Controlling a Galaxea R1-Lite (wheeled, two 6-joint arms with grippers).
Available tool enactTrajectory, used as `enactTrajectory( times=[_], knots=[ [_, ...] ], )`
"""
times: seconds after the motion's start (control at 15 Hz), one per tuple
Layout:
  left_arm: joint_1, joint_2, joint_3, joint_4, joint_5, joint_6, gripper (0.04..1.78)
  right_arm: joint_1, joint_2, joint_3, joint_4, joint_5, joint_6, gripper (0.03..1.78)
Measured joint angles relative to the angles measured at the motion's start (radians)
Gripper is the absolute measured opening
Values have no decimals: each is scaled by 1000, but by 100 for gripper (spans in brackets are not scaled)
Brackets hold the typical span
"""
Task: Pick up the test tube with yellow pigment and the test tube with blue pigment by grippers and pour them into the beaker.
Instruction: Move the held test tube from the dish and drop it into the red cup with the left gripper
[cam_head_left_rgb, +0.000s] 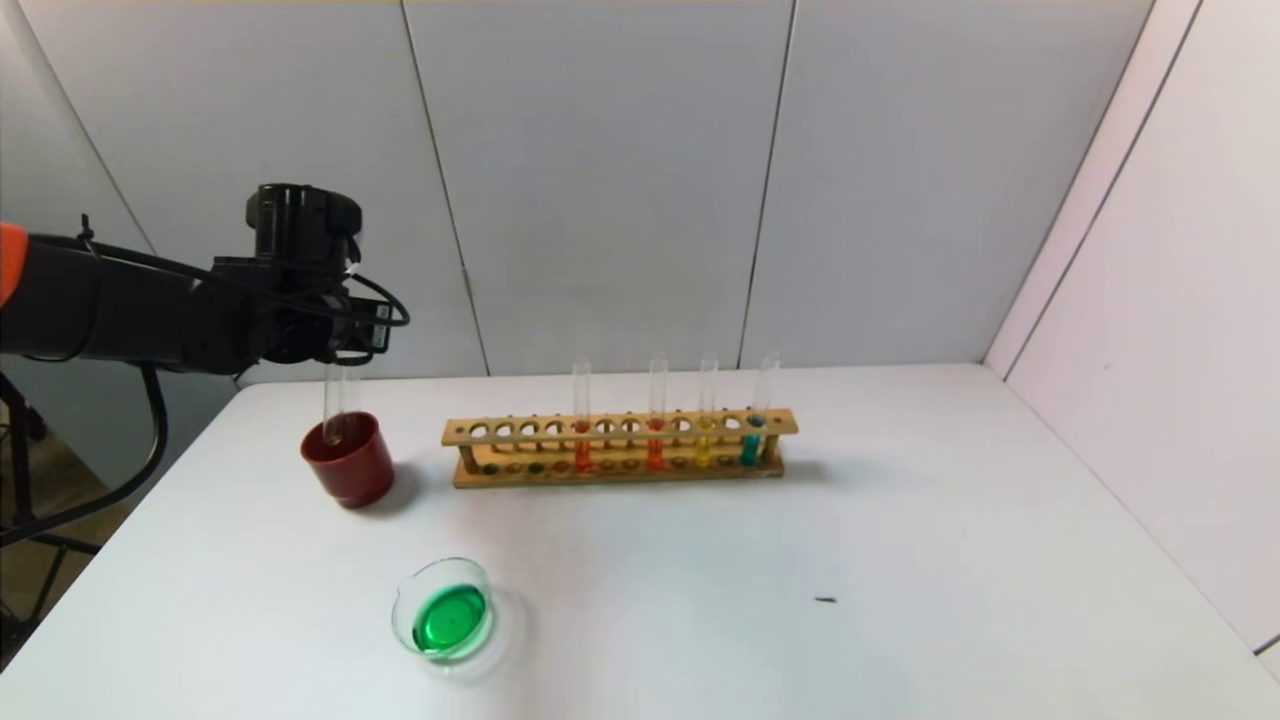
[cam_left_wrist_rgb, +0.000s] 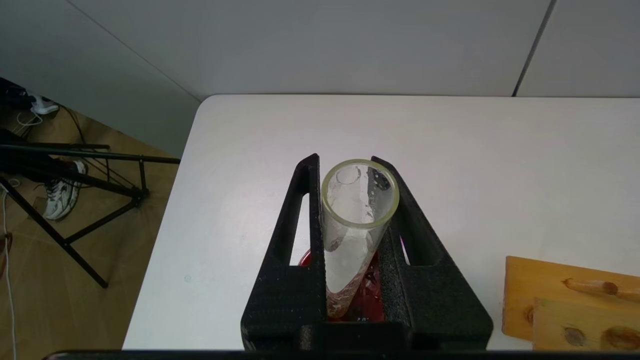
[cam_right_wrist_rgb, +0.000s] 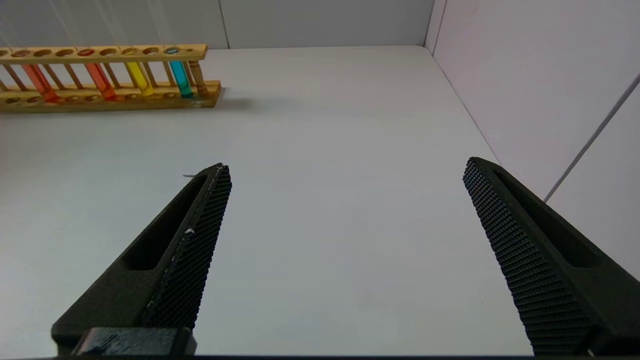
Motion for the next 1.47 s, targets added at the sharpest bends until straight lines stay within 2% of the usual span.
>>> enactTrajectory(
  times=[0.8, 1.07, 1.27, 1.47],
  knots=[
    [14, -27, 280, -213, -42, 3, 34, 0, 0, 0, 0, 0, 0, 170],
    [15, -27, 332, -269, -46, 3, 38, 0, 0, 0, 0, 0, 0, 170],
    [16, -25, 343, -283, -46, 5, 62, 0, 0, 0, 1, 0, 0, 170],
    [16, -32, 338, -283, -46, 10, 112, 0, 0, 0, 0, 0, 0, 170]
  ],
)
